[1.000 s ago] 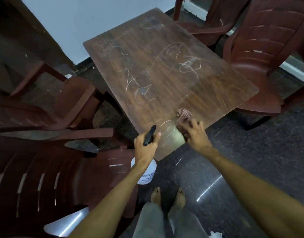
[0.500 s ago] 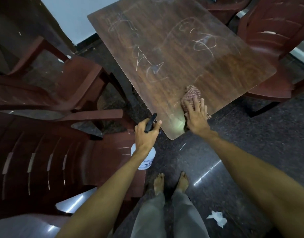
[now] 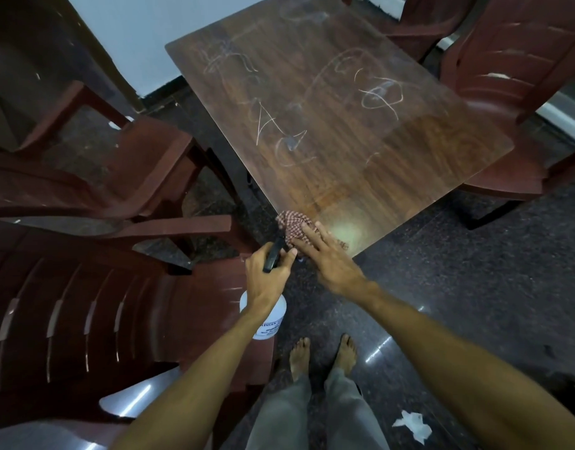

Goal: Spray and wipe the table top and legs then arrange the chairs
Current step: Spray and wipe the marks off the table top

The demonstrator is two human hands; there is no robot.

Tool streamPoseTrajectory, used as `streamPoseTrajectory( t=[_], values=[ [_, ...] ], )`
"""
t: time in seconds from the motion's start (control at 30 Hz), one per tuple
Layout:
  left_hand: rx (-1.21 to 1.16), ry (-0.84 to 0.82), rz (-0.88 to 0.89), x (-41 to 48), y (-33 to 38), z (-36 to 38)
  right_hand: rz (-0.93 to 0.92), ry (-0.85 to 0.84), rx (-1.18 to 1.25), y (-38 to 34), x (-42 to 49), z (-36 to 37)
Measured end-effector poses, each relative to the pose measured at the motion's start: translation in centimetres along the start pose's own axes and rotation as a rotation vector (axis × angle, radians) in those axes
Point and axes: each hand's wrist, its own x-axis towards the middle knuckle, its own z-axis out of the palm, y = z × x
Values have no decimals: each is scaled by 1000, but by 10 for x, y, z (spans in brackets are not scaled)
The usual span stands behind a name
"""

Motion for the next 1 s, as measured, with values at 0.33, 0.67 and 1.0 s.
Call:
streamPoseTrajectory(
  t=[0.33,0.67,1.0],
  values=[
    [-4,-2,36,2,12,-5,50,-16,-85,-22,-48,-14],
    [-19,-49,77,25,61,20,435,116,-91,63,-21,-63],
    [20,-127,126,80,117,84,683,153,-120,138,3,-100]
  ],
)
